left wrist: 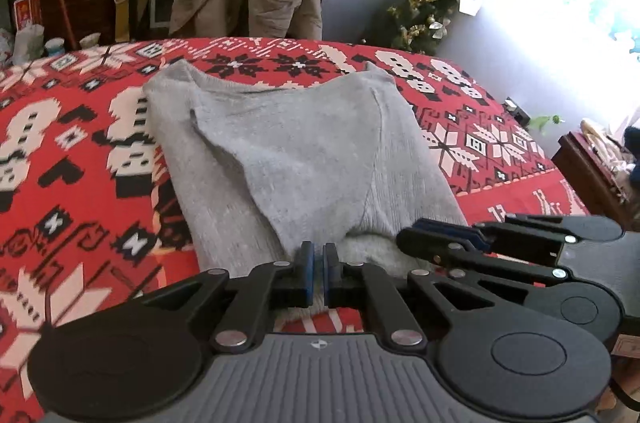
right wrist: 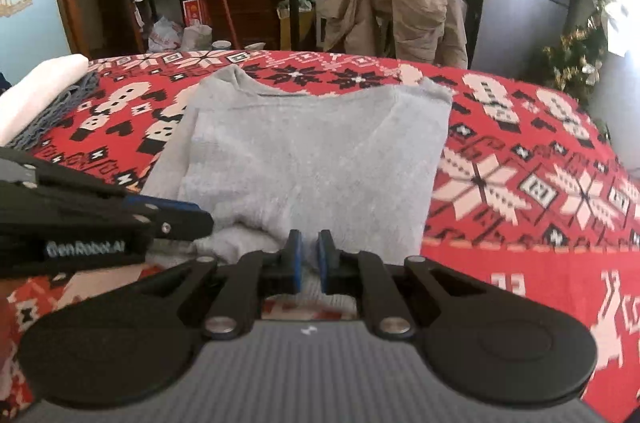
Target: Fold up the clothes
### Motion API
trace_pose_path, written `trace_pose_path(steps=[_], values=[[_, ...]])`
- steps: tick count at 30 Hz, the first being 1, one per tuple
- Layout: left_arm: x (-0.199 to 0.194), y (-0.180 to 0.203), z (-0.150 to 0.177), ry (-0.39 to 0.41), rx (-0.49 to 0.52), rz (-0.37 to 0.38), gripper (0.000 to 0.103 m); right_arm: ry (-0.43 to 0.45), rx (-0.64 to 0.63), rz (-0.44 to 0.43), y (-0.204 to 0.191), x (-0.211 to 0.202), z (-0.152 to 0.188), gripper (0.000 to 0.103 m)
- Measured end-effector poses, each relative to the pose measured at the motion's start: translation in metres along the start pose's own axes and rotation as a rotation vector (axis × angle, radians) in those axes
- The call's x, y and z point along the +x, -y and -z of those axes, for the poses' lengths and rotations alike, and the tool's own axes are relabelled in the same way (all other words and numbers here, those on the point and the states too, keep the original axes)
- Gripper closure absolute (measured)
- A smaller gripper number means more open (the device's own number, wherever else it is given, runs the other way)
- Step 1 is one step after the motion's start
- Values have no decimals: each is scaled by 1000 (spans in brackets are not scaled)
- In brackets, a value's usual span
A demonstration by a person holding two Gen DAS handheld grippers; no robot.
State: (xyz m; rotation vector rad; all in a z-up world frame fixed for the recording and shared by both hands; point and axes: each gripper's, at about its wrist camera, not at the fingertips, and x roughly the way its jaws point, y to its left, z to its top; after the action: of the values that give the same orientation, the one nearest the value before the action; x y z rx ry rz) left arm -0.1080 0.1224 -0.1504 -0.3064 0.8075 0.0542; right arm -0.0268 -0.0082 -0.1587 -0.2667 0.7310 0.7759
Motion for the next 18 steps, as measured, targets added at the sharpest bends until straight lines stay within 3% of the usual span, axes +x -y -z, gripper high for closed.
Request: trace_pose_path(steps=[6,8,10,14,16,18], values=[[-17,1,7,-6,-40,-29,97,-9,-37,19,-8,-17,10,93],[-26,6,10,7,-25,-60,86,12,-52,35,-13,-27,12,90],[-34,12,12,23,12,-108,76,18,-66,62,-17,-33,12,72],[-37,15,20,24,52,-175,66,27,-89,111,-23,-41,14,53],[-36,13,26,19,58,-204,62,43,-90,124,-24,-44,16,36],[-34,12,31,19,53,-235,51,67,-84,151,-24,-46,20,23]])
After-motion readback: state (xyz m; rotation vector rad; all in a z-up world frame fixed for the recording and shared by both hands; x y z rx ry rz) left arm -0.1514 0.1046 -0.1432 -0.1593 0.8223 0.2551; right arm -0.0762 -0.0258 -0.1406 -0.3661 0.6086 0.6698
